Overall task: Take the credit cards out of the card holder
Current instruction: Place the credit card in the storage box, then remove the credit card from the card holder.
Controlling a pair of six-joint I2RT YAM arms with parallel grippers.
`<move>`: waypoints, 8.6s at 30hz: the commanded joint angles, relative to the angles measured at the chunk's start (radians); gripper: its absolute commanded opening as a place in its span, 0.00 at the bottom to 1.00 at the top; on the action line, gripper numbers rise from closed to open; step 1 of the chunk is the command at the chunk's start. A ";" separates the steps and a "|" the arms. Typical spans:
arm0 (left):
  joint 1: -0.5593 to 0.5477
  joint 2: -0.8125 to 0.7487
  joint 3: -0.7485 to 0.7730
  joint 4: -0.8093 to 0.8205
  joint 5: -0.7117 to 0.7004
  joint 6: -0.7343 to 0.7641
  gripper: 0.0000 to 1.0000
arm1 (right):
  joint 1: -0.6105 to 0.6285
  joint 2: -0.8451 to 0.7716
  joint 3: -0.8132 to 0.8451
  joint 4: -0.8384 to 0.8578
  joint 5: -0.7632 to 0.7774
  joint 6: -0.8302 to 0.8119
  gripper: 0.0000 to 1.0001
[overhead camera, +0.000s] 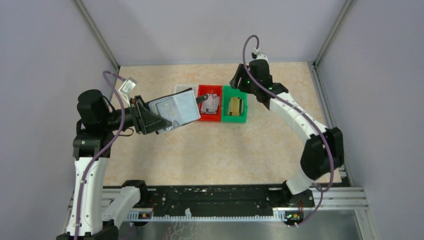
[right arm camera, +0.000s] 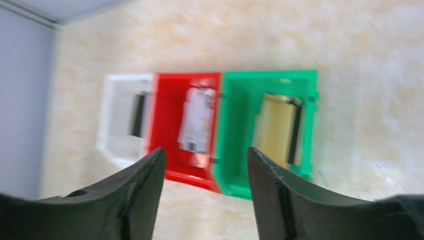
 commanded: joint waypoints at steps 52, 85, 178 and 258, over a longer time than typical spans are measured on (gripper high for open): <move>-0.004 -0.043 0.023 0.227 0.207 -0.172 0.00 | 0.499 -0.538 -0.372 0.708 -0.391 0.275 0.99; -0.004 -0.006 -0.003 -0.055 0.017 0.038 0.24 | 0.571 -0.405 -0.411 0.881 -0.213 0.336 0.06; -0.004 -0.095 -0.148 0.176 0.247 -0.029 0.38 | 0.644 -0.233 0.222 0.025 -0.697 -0.215 0.00; -0.005 -0.103 -0.112 0.101 0.242 0.148 0.23 | 0.515 -0.246 0.090 0.302 -0.852 0.042 0.00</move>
